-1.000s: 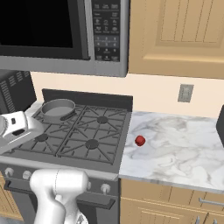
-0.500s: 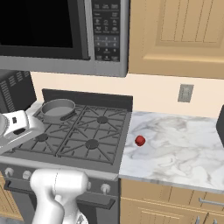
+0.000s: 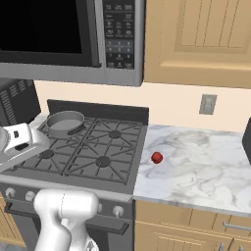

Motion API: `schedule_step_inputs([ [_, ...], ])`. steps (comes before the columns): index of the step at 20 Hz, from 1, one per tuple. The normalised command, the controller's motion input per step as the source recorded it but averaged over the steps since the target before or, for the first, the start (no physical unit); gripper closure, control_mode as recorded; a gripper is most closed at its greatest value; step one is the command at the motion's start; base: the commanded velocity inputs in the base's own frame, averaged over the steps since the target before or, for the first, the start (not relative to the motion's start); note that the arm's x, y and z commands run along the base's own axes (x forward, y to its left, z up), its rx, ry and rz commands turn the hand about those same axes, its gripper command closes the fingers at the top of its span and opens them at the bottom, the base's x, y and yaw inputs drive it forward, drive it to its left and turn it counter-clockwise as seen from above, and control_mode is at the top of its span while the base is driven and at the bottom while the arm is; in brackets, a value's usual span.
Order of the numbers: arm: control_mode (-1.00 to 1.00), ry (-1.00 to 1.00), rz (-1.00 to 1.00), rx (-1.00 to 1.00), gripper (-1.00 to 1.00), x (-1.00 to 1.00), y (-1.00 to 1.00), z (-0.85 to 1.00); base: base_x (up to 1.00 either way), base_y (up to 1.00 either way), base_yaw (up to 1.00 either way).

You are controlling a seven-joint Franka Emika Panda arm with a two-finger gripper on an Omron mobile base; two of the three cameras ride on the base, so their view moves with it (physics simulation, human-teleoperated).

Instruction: Turn on the burner for the pot on the stove. Wait thirty seconds for the pot to heat up. Then add the bell pepper to the pot.

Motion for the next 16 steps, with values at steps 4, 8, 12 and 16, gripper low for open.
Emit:
schedule_step_inputs([
  [4,-1.00,0.00,0.00,0.00,-1.00,0.00,0.00,0.00,0.00,0.00,0.00],
  [8,-1.00,0.00,0.00,0.00,-1.00,0.00,0.00,0.00,0.00,0.00,0.00],
  [12,-1.00,0.00,0.00,0.00,-1.00,0.00,0.00,0.00,0.00,0.00,0.00],
  [16,-1.00,0.00,0.00,0.00,-1.00,0.00,0.00,0.00,0.00,0.00,0.00],
])
